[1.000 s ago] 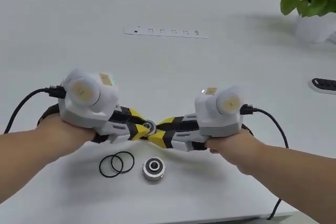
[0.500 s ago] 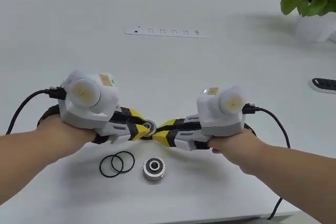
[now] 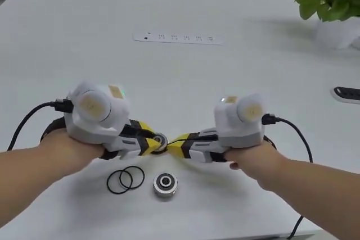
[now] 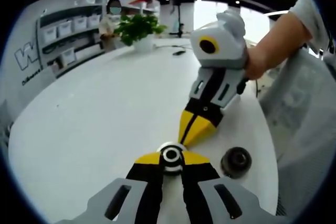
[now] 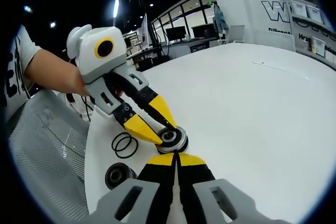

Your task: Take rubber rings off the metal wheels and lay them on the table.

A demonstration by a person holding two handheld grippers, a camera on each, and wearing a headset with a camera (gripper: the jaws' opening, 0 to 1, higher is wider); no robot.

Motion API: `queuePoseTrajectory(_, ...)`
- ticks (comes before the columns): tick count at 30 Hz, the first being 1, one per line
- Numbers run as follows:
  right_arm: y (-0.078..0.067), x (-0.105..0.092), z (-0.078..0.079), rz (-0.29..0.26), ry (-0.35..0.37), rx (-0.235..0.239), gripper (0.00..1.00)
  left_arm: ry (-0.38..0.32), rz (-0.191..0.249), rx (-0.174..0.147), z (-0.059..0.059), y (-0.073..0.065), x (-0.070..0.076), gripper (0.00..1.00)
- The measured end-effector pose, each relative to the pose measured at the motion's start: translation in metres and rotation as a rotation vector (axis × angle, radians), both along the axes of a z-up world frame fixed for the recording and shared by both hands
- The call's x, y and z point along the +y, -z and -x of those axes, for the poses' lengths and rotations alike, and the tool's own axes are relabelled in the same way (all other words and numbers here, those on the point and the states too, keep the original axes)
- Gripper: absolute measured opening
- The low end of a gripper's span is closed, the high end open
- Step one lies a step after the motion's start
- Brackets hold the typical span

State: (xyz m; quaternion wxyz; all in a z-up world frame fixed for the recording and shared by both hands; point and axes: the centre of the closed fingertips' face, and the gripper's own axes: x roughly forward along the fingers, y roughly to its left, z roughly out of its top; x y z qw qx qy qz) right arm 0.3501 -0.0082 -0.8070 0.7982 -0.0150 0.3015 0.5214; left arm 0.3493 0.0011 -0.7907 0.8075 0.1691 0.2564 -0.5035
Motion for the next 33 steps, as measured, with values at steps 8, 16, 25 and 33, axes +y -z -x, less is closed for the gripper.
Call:
queuePoseTrajectory(8, -0.005, -0.002, -0.004, -0.056, 0.061, 0.056, 0.0, -0.006, -0.008, -0.004, 0.001, 0.0, 0.001, 0.13)
queuePoseTrajectory(16, -0.009, -0.004, -0.008, -0.097, 0.11, 0.088, 0.0, -0.024, -0.009, 0.009, 0.003, 0.001, 0.0, 0.13)
queuePoseTrajectory(25, -0.012, -0.003, -0.009, -0.105, 0.116, 0.084, 0.0, -0.033, -0.033, 0.001, 0.0, 0.002, -0.002, 0.12)
queuePoseTrajectory(33, -0.015, 0.001, -0.005, -0.115, 0.1, 0.096, 0.0, -0.035, -0.036, 0.0, 0.0, 0.003, -0.002, 0.11)
